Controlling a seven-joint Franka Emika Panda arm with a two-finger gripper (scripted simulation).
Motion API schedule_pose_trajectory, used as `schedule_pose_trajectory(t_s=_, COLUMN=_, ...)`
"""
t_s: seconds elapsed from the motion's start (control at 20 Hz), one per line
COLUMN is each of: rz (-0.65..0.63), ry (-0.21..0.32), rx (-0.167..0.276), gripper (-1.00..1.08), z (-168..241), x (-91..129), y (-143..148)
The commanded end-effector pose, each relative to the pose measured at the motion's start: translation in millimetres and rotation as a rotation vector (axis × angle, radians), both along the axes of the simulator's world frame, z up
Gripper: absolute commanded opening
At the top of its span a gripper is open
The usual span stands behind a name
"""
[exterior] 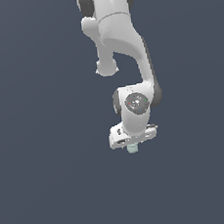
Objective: Pick up the object and move it to a goal position.
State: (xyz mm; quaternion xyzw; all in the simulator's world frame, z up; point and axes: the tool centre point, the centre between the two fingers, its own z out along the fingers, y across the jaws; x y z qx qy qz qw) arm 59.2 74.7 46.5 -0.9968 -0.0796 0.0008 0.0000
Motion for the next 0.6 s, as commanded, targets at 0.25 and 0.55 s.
schedule_pose_trajectory(t_s=0.25, rz=0.000, ry=-0.002, rx=0.000, gripper=-1.00, z=41.2, x=-0.6, y=-6.5)
schedule_pose_trajectory(t_s=0.55, rz=0.000, ry=-0.002, rx=0.000, gripper=-1.00, z=56.2, x=0.0, y=-8.7)
